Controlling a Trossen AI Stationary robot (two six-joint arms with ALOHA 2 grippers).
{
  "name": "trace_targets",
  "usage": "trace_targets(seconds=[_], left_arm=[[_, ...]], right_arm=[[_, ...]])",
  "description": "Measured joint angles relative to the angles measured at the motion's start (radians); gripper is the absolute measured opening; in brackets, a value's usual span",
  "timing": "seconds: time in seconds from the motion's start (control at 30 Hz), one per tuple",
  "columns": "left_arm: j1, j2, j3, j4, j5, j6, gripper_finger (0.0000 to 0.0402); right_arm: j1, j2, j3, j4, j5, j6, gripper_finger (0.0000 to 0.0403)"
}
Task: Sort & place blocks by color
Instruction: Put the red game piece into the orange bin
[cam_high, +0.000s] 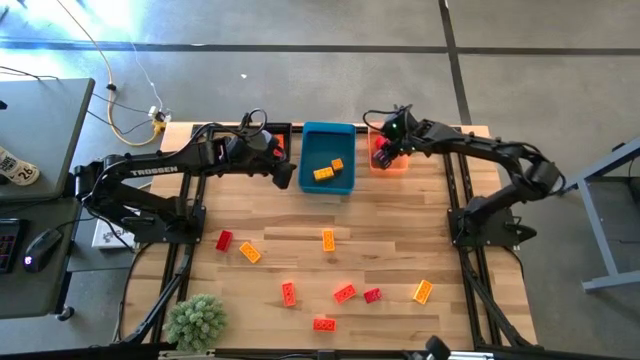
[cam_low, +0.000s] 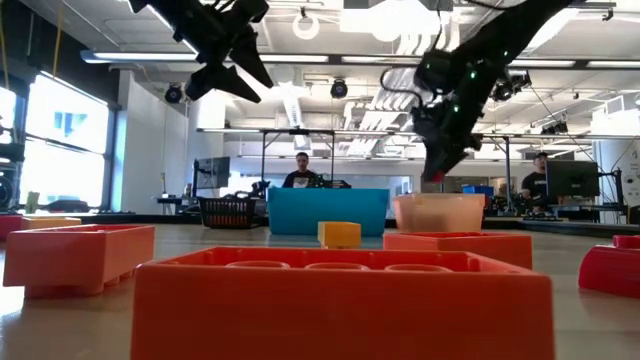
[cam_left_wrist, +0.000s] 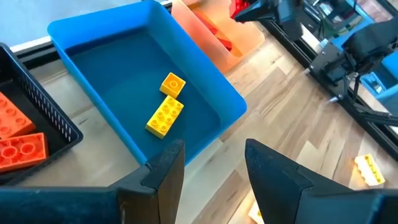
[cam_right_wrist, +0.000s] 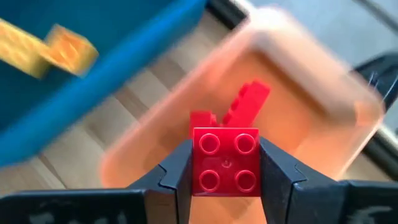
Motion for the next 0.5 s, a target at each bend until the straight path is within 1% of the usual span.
trace_targets(seconds=[0.17, 0.3, 0.43, 0.5], left_arm=[[0.0, 0.0, 0.0, -0.008, -0.014, -0.045, 0.0158], [0.0, 0.0, 0.0, -0.01, -0.008, -0.033, 0.0158], [0.0, 0.0, 0.0, -0.012, 0.005, -0.041, 0.0158], [0.0, 0.0, 0.0, -0.015, 0.003, -0.07, 0.0158]], right_arm=[[-0.022, 0.067, 0.0, -0.034, -0.025, -0.017, 0.0112], [-0.024, 0.098, 0.0, -0.04, -0.038, -0.051, 0.0112], [-0.024, 0.112, 0.0, -0.051, -0.038, -0.051, 0.0112], [-0.024, 0.112, 0.0, -0.059, -0.033, -0.051, 0.0126]])
